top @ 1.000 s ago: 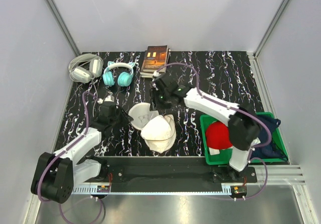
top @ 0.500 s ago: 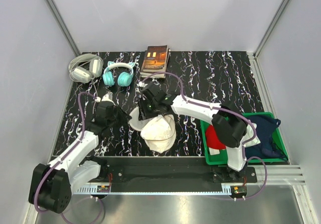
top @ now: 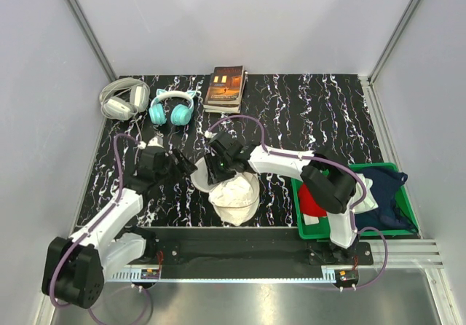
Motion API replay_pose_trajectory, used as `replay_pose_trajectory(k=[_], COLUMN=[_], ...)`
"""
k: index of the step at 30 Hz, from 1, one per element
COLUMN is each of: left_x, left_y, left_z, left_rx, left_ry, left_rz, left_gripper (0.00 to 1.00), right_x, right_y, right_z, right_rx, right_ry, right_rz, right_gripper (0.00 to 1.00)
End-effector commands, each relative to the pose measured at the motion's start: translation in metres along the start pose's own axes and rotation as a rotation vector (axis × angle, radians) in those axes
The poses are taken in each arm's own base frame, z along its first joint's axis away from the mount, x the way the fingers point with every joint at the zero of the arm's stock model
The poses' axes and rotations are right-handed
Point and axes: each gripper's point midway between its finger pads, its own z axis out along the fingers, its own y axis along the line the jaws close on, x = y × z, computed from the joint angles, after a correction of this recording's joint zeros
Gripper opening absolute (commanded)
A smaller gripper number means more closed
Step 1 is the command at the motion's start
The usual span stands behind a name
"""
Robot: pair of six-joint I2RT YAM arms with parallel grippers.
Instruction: Place the bra in the laundry bag and zip it closed
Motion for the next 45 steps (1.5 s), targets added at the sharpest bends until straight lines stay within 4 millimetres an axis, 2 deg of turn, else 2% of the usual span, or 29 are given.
replay_pose_trajectory(k=[1,5,6,9,12,14,17,19,22,23,24,26,30,33,39,45], left_x=[0.011,0.029,0.028,0.036,0.04,0.038,0.035,0.031,0.018,0.011,0.004,-0.004,-0.021,-0.027,-0.038,-0.042], left_y=[0.005,0.013,0.005,0.004,0.01,0.016,0.023,0.022,0.019,0.018,0.013,0.008,-0.018,-0.035,-0.057,-0.07], left_z=[0.009,0.03,0.035,0.047,0.055,0.059,0.061,0.061,0.057,0.056,0.052,0.047,0.025,0.01,-0.018,-0.033], left_rx=[-0.034,-0.055,-0.016,-0.008,-0.034,-0.067,-0.101,-0.099,-0.084,-0.082,-0.059,-0.036,0.068,0.141,0.237,0.285], left_ry=[0.062,0.14,0.145,0.186,0.201,0.186,0.162,0.147,0.089,0.055,0.026,-0.005,-0.093,-0.128,-0.191,-0.209], left_rz=[-0.069,-0.135,-0.141,-0.172,-0.19,-0.192,-0.182,-0.165,-0.112,-0.092,-0.073,-0.03,0.032,0.063,0.092,0.12], left_gripper=[0.78,0.76,0.74,0.7,0.69,0.62,0.39,0.26,0.17,0.07,0.01,0.0,0.0,0.0,0.0,0.0], right_x=[-0.03,-0.037,-0.037,-0.039,-0.04,-0.039,-0.039,-0.037,-0.033,-0.031,-0.03,-0.029,-0.026,-0.022,-0.014,0.003], right_y=[0.019,0.024,0.025,0.025,0.025,0.026,0.027,0.025,0.024,0.025,0.024,0.023,0.024,0.022,0.027,0.026], right_z=[-0.018,-0.023,-0.023,-0.026,-0.029,-0.029,-0.03,-0.028,-0.023,-0.022,-0.019,-0.016,-0.012,-0.009,-0.026,-0.04], right_rx=[-0.042,-0.055,-0.055,-0.055,-0.053,-0.054,-0.059,-0.055,-0.054,-0.06,-0.06,-0.056,-0.056,-0.045,-0.036,-0.005], right_ry=[-0.101,-0.121,-0.12,-0.13,-0.136,-0.135,-0.134,-0.128,-0.109,-0.101,-0.095,-0.088,-0.057,-0.035,-0.033,-0.009], right_rz=[-0.026,-0.024,-0.026,-0.024,-0.023,-0.021,-0.017,-0.01,0.001,0.004,0.017,0.024,0.024,0.028,0.037,0.04], right_gripper=[0.43,0.43,0.43,0.43,0.43,0.43,0.42,0.42,0.42,0.41,0.41,0.41,0.41,0.41,0.41,0.4])
